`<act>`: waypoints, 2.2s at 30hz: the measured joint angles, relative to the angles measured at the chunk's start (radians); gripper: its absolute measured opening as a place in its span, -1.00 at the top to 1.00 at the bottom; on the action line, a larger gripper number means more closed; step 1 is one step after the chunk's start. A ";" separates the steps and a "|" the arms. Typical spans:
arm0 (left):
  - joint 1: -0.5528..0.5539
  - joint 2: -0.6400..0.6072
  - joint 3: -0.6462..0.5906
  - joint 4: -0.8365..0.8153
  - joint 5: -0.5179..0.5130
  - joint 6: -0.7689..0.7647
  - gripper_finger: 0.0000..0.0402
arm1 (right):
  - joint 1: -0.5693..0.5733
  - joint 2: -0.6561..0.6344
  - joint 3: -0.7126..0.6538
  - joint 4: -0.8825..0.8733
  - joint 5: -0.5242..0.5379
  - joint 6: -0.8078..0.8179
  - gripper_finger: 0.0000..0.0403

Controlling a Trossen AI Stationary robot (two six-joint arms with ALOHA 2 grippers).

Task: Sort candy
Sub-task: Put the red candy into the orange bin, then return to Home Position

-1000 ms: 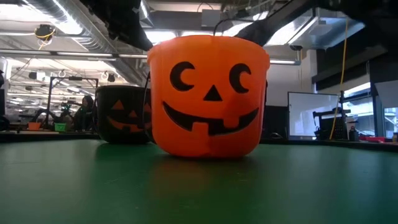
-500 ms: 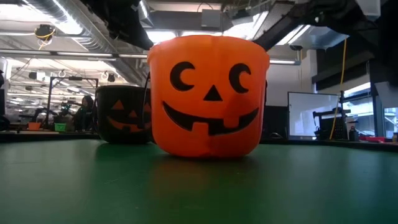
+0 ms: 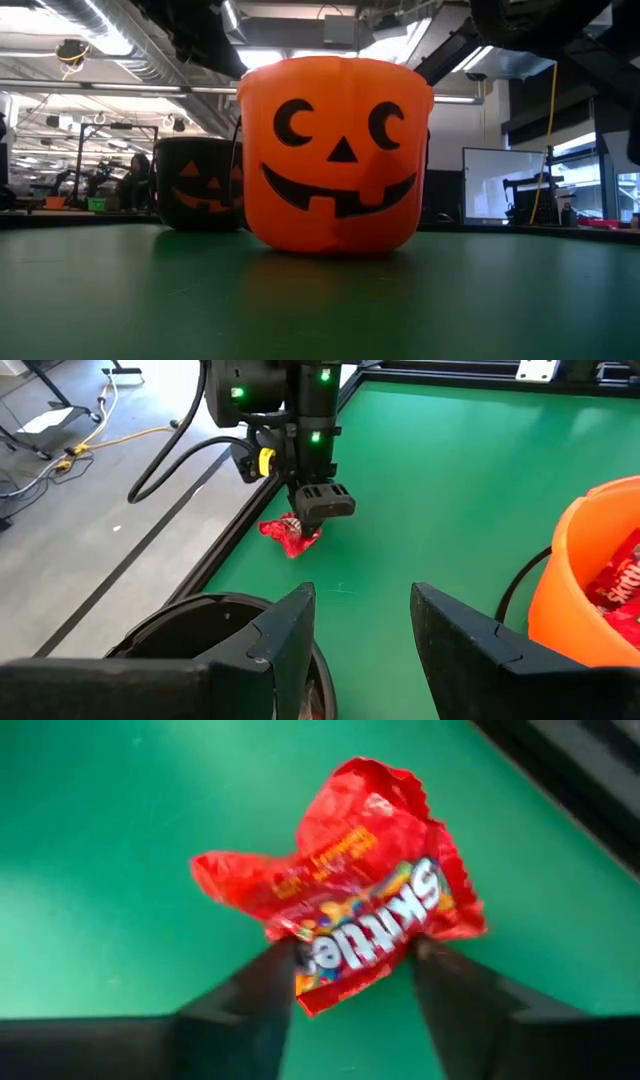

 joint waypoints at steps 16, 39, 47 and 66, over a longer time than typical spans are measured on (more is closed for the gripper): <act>-0.032 0.000 0.000 0.000 0.000 -0.025 0.22 | 0.000 -0.064 -0.002 -0.122 -0.099 -0.043 0.90; -0.050 0.000 0.000 0.005 0.005 -0.053 0.22 | 0.489 -0.477 -0.001 -0.340 -0.059 -0.141 1.00; -0.076 0.000 0.000 0.025 0.003 -0.053 0.22 | 0.746 -0.463 -0.002 -0.329 0.022 -0.177 1.00; -0.084 -0.016 0.000 0.076 0.068 -0.096 0.22 | 0.770 -0.471 -0.002 -0.334 0.250 -0.094 -0.01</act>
